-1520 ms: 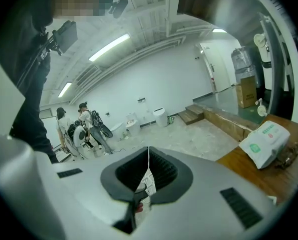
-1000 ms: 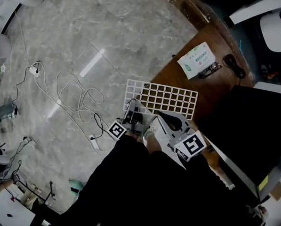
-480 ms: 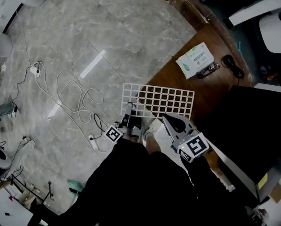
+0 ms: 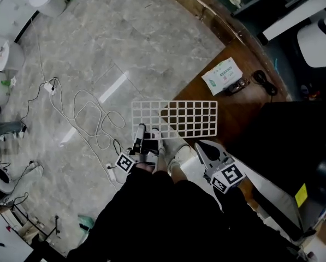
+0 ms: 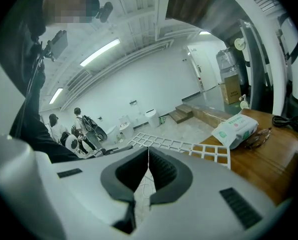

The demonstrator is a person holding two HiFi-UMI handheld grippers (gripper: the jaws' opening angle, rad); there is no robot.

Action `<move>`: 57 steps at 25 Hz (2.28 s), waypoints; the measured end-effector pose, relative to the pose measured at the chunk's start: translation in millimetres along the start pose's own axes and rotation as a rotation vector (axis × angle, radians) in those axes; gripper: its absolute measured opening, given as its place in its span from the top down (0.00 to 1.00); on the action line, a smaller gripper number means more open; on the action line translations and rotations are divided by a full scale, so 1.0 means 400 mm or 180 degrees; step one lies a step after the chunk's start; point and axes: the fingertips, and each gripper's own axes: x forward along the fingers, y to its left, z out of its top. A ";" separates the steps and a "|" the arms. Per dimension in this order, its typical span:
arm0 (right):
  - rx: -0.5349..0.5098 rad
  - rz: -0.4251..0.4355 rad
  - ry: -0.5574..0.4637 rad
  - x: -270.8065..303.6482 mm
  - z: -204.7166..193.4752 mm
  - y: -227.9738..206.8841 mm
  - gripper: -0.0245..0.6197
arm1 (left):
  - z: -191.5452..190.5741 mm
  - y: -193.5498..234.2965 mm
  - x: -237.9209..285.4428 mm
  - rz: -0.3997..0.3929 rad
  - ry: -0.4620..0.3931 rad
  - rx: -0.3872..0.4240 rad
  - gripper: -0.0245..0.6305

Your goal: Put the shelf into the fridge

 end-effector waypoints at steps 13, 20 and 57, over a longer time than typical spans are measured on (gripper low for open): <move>0.2000 0.0258 -0.0588 -0.126 0.114 0.053 0.64 | 0.084 -0.427 -0.098 -0.0244 -0.0676 0.0069 0.90; 0.3185 0.0500 -0.1351 -0.103 0.233 0.006 0.54 | 0.069 -0.591 -0.141 -0.0475 -0.0847 0.0041 0.90; 0.3629 0.0272 -0.2619 -0.294 0.280 0.108 0.91 | 0.014 -0.709 -0.198 -0.0248 -0.0047 0.0486 0.91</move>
